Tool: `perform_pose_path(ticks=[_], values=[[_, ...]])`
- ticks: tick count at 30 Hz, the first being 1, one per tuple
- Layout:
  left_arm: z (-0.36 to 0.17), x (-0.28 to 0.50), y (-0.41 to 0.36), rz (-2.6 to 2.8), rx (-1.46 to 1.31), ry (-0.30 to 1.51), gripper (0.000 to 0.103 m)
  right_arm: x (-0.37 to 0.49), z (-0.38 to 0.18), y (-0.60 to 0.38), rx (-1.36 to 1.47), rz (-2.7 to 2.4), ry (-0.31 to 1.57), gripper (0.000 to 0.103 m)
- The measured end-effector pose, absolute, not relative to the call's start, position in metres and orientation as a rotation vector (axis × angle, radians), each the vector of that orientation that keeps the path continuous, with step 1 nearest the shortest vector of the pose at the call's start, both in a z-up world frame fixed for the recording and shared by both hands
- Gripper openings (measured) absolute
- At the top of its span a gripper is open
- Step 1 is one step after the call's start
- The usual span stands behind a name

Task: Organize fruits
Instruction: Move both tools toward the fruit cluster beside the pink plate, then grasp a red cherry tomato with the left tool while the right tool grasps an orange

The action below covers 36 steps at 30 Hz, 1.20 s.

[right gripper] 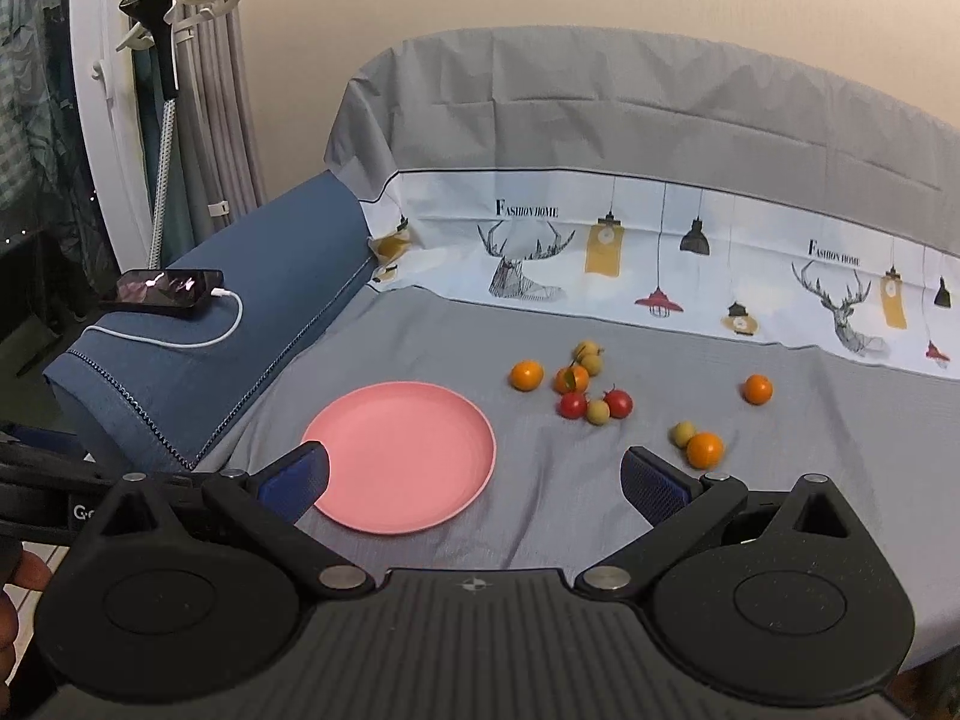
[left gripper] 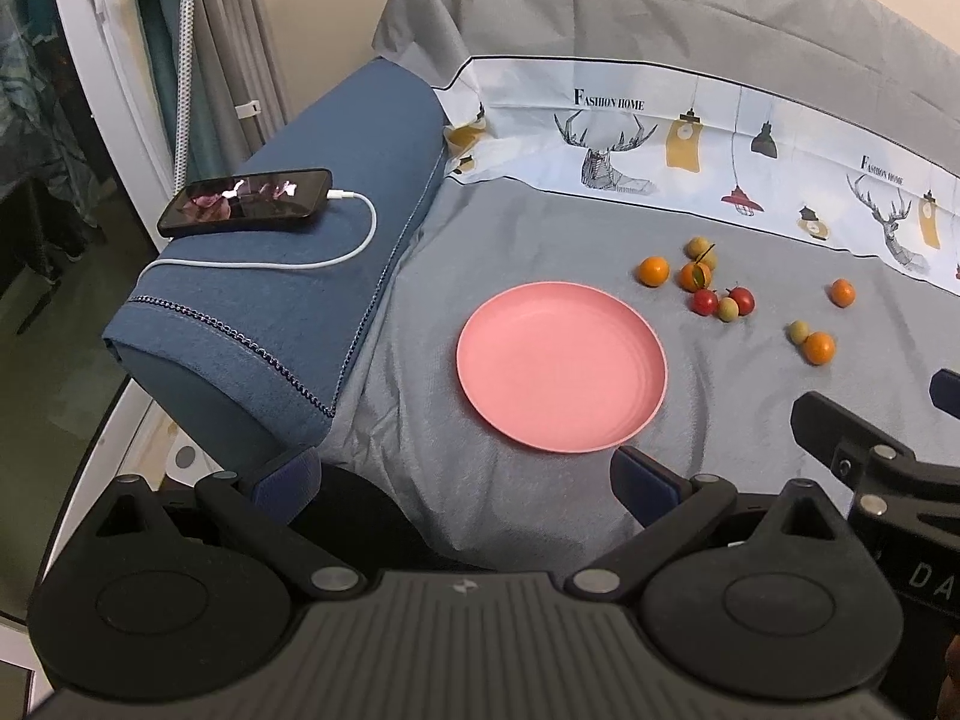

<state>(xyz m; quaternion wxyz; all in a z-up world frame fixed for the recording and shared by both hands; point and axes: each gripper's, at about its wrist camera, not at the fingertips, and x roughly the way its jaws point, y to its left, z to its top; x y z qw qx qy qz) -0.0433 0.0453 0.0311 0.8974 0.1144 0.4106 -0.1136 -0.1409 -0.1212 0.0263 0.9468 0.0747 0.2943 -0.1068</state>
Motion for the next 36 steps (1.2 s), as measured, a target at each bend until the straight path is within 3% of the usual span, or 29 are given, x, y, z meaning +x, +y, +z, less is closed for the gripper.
perform_pose_path(ticks=[23, 36], values=[[0.01, -0.027, 0.029, -0.227, 0.303, 0.918, 0.103, -0.123, 0.004, -0.137, 0.21, -0.213, 0.662, 0.102], [-0.011, 0.011, -0.019, -0.309, 0.325, 0.993, 0.103, -0.107, -0.043, -0.202, 0.286, -0.411, 0.678, 0.102]])
